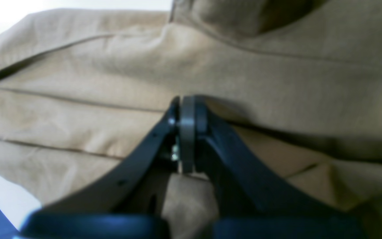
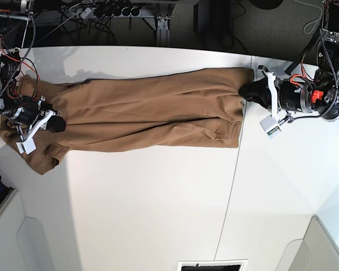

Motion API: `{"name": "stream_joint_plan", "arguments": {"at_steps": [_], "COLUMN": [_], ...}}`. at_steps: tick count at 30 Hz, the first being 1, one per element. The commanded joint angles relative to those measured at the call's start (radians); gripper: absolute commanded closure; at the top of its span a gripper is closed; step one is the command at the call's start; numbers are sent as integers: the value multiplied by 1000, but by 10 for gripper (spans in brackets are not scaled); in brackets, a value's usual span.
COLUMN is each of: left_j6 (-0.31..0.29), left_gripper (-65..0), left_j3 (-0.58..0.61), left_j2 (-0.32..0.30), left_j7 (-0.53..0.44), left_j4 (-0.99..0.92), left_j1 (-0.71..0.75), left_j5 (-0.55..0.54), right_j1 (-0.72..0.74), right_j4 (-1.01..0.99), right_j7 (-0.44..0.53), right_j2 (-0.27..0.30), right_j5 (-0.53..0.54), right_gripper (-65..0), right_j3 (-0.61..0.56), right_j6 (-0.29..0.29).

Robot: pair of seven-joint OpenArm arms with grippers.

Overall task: Layout the t-shirt on the table in an organized manner, then fold the t-shirt properly
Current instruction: 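Regrasp the folded shirt end with the left gripper and pull it straight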

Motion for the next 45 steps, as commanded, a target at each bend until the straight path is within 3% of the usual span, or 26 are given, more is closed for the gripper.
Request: {"name": "stream_joint_plan", "arguments": {"at_steps": [1,9,22,29,34,39,45], "left_j6": [-3,-3,-3,-3,-3,-3,-3], "left_gripper": [0,0,0,-114,-281,-288,-288], "left_j3": [-8,-8,-3,2,3,2,-1], "left_j2": [-16,-16,56,115,160,162,115], "left_j7": [-13,-32,-166,-197,-209,-211,-211], "left_j4": [14,14,2,-126,-256,-276,-211], "left_j1": [-29,-123,-157,-232,-270,-274,-280], "left_j5": [-18,-5,159,188,212,201,164], "right_j1": [10,10,10,10,10,12,10], "right_j4": [7,7,7,7,7,11,92], "right_j7": [-8,-9,-19,-28,-27,-27,-31], "right_j2": [16,16,14,14,14,15,17], "right_j5": [-18,-18,-19,-22,-21,-18,-18], "right_gripper": [0,0,0,0,0,0,-4], "right_j3": [3,3,3,3,3,3,24], "right_j6": [-4,-4,-4,-4,-4,-4,-4]}}
